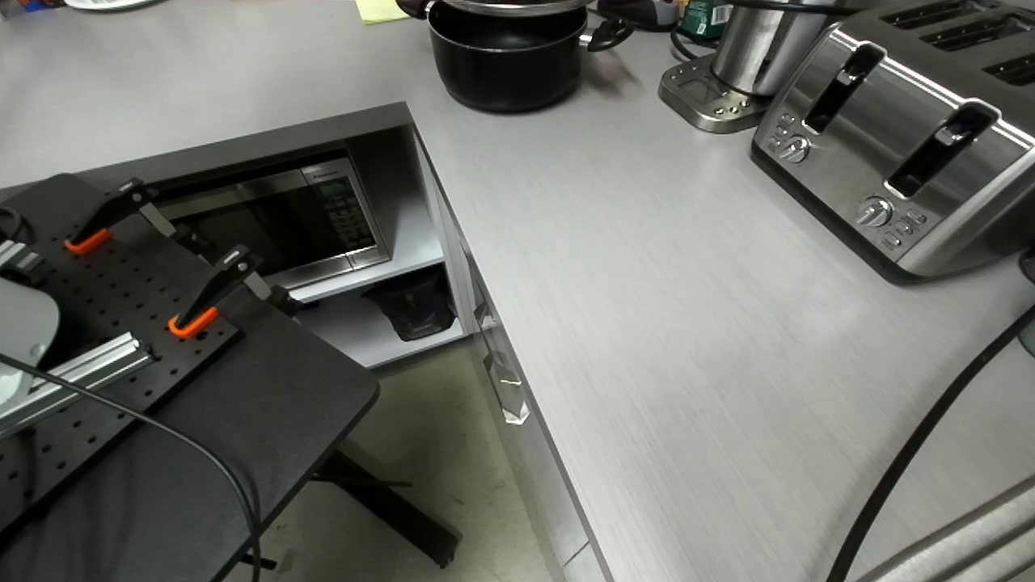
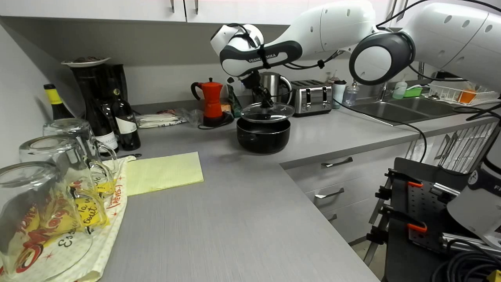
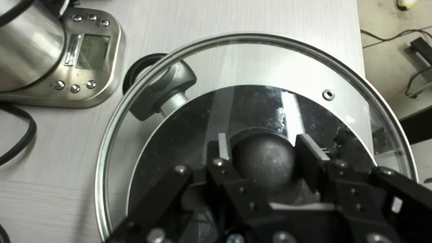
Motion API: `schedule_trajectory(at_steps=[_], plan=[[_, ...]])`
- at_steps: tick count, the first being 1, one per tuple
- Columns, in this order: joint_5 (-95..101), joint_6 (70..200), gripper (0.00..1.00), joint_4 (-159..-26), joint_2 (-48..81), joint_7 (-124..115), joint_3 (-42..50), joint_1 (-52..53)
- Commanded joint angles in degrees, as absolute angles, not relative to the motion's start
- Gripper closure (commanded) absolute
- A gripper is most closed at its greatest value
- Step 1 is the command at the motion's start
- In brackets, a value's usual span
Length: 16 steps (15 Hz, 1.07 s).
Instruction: Put the lid on the pot
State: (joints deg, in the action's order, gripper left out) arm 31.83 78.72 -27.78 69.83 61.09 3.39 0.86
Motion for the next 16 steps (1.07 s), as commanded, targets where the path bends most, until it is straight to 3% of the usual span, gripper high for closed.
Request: schedule_trajectory(at_steps=[1, 16], plan=[[35.46, 79.79, 0.75, -27.19, 68.69, 69.75, 5.10, 2.16], [38.59, 100.88, 0.75, -28.81, 72.00, 83.49, 4.87, 5.37]])
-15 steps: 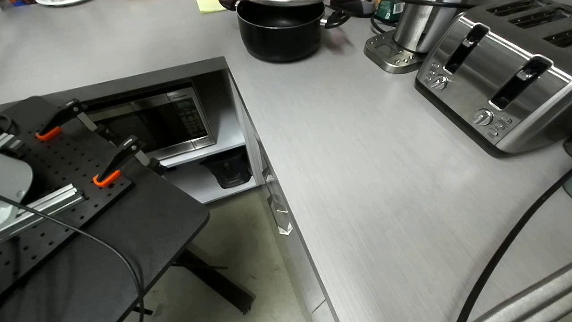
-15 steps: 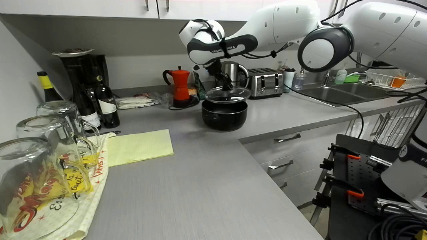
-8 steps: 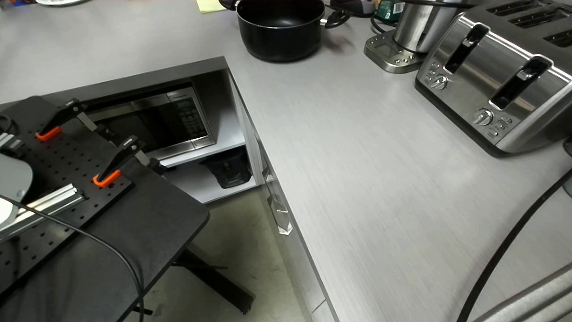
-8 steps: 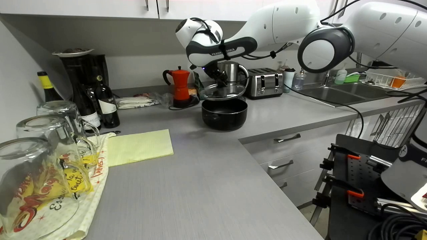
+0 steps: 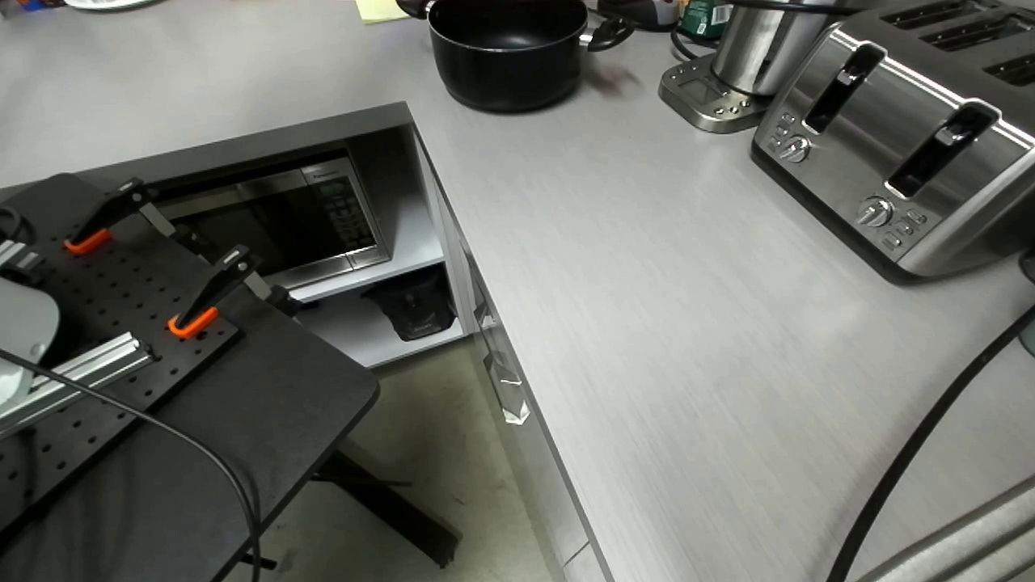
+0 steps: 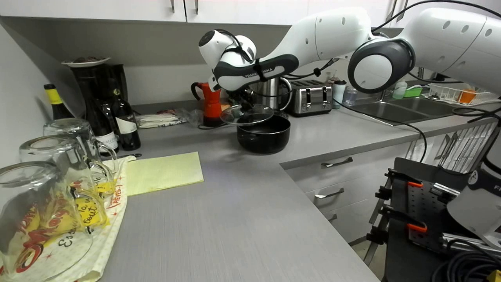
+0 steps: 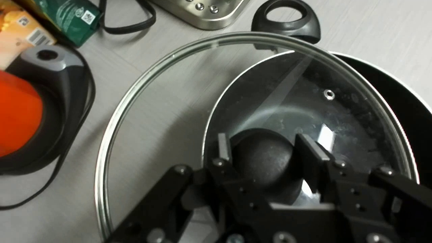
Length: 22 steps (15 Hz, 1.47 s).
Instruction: Put the lid on the pot
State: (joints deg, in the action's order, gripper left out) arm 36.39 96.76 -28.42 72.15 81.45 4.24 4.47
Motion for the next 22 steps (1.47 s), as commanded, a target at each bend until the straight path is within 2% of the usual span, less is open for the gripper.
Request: schedule_trajectory(at_steps=[1, 14, 22], plan=[[39.00, 103.01, 0.75, -29.09, 72.19, 83.20, 4.94, 5.51], [38.40, 116.66, 0.75, -39.52, 67.64, 79.85, 3.48, 3.70], [38.96, 124.69, 0.75, -57.71, 56.85, 73.62, 3.37, 3.32]])
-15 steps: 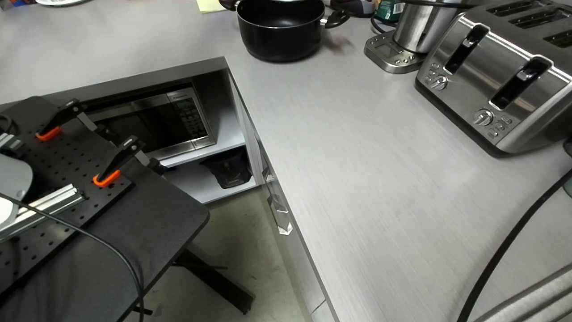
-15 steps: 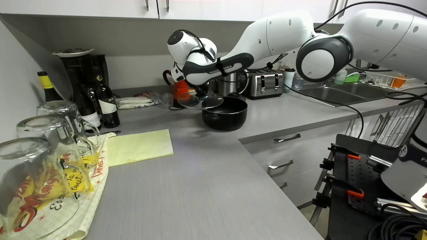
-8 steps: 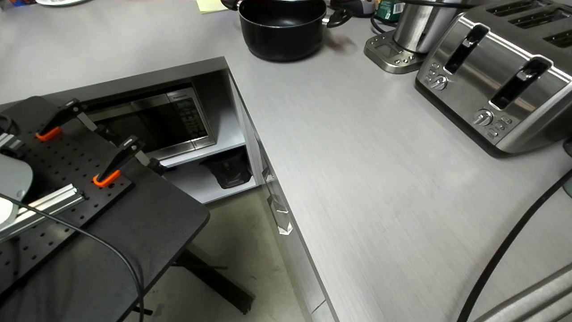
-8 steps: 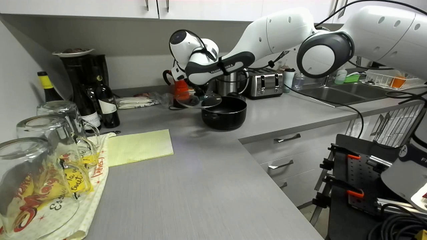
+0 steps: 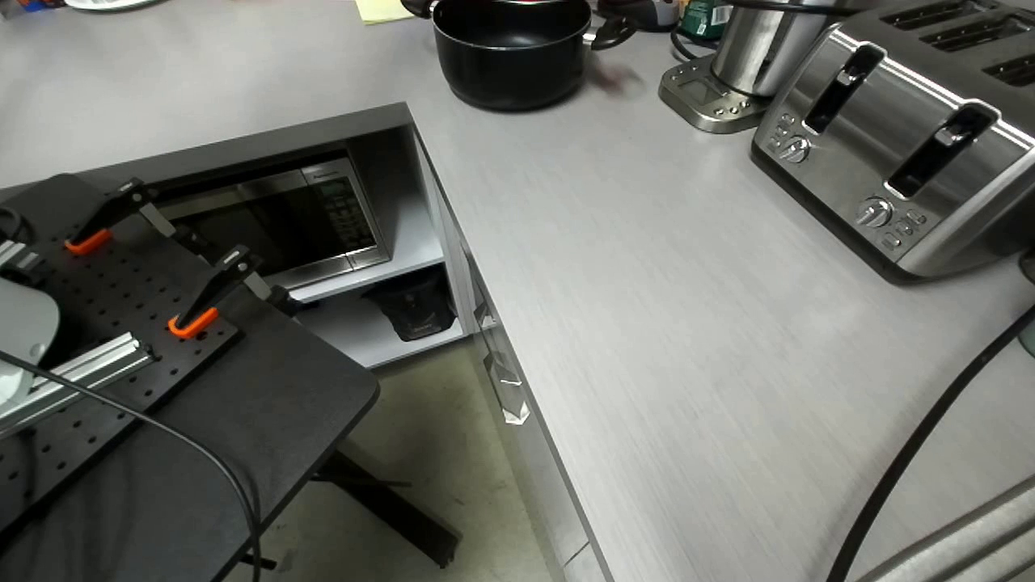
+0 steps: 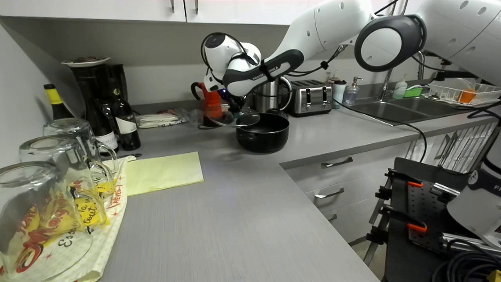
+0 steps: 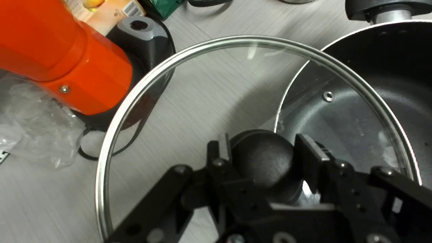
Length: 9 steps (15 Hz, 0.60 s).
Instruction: Put the lid on the pot
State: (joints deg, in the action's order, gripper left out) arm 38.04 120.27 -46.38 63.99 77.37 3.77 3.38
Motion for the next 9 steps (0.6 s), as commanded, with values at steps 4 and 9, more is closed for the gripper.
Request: schedule_trajectory(at_steps=[4, 9], plan=[[38.59, 128.96, 0.75, -66.92, 51.33, 70.93, 5.05, 4.31], [39.88, 132.42, 0.75, -78.82, 43.56, 64.34, 5.38, 4.65]])
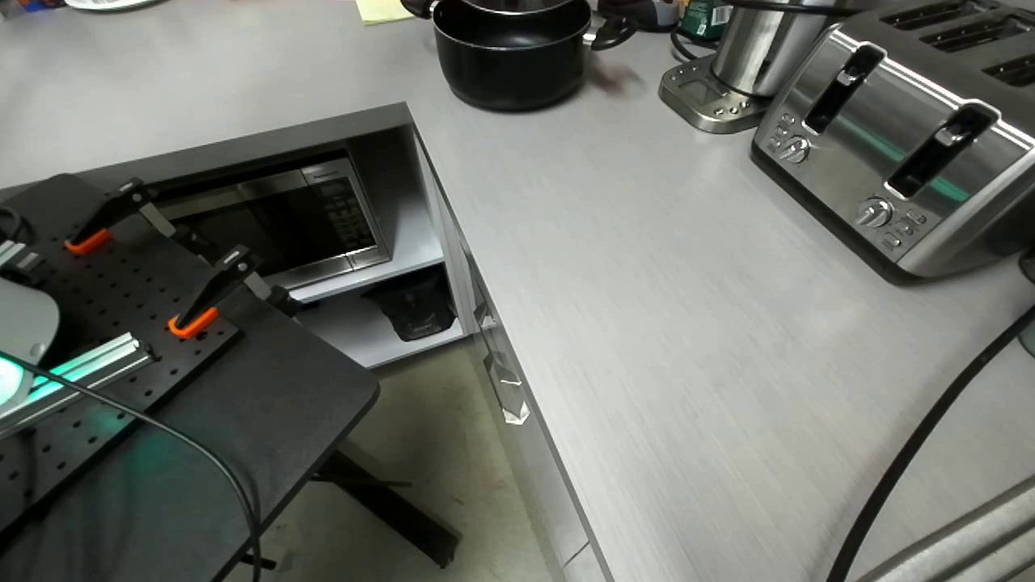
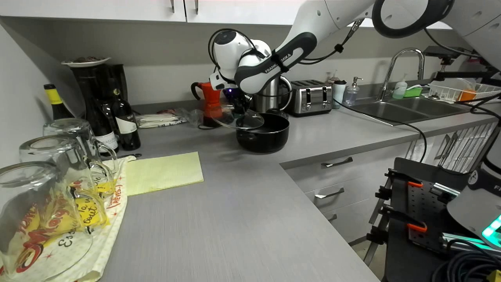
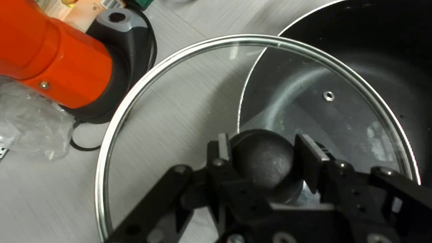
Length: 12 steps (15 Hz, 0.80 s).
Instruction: Put the lid on the pot
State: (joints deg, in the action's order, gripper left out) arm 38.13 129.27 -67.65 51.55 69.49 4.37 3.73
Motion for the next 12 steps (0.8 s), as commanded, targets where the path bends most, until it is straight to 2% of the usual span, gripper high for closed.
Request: schedule_trajectory(at_steps=[1, 7, 12], plan=[[40.01, 133.01, 0.75, -81.32, 41.65, 62.03, 5.49, 4.65], [41.84, 132.69, 0.75, -94.64, 29.86, 51.25, 5.52, 4.07], [44.77, 129.43, 0.75, -98.92, 25.56, 48.09, 4.58, 3.28]])
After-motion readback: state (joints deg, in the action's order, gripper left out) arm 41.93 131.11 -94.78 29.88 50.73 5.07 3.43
